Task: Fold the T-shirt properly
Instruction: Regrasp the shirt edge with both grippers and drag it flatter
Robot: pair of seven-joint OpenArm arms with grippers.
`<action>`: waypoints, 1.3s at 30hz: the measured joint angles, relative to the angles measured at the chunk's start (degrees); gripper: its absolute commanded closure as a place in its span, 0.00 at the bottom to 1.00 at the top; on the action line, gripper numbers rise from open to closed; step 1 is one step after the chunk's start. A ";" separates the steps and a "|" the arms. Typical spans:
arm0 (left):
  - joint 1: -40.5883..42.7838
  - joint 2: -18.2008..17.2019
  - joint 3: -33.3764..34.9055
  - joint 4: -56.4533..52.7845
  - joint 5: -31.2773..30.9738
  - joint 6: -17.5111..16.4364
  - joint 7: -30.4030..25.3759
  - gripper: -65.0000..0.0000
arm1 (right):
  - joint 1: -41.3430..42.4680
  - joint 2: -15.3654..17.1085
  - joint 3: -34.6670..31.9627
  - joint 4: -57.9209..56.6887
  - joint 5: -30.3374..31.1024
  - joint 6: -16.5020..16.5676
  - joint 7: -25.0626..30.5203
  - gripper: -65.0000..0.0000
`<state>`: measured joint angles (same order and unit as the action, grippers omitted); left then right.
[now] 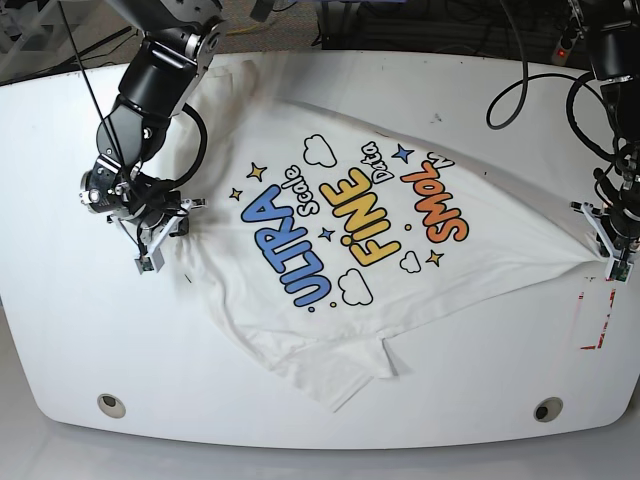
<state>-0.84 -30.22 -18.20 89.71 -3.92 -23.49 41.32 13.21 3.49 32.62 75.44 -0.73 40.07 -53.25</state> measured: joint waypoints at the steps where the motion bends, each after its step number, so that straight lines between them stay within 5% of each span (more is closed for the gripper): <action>1: -0.04 -0.02 0.00 0.09 0.00 0.02 0.17 1.00 | -0.66 -0.02 -0.02 1.16 0.07 0.00 -0.20 1.00; 22: 9.27 0.02 -0.28 1.09 0.22 -4.55 -0.39 1.00 | -29.07 -8.20 0.33 33.42 0.07 0.00 -7.26 0.99; 28: 10.71 0.04 -0.28 1.09 0.24 -4.61 -0.42 1.00 | -30.12 -9.20 0.33 34.36 0.11 0.00 -7.32 0.57; 39: 10.60 1.33 -0.63 0.98 0.22 -4.46 -0.46 1.00 | -18.16 -8.55 0.31 33.57 0.09 0.00 -6.99 0.53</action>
<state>9.76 -28.88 -18.83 90.70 -3.70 -27.94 40.86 -4.95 -5.06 32.93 109.01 -0.64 40.07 -60.25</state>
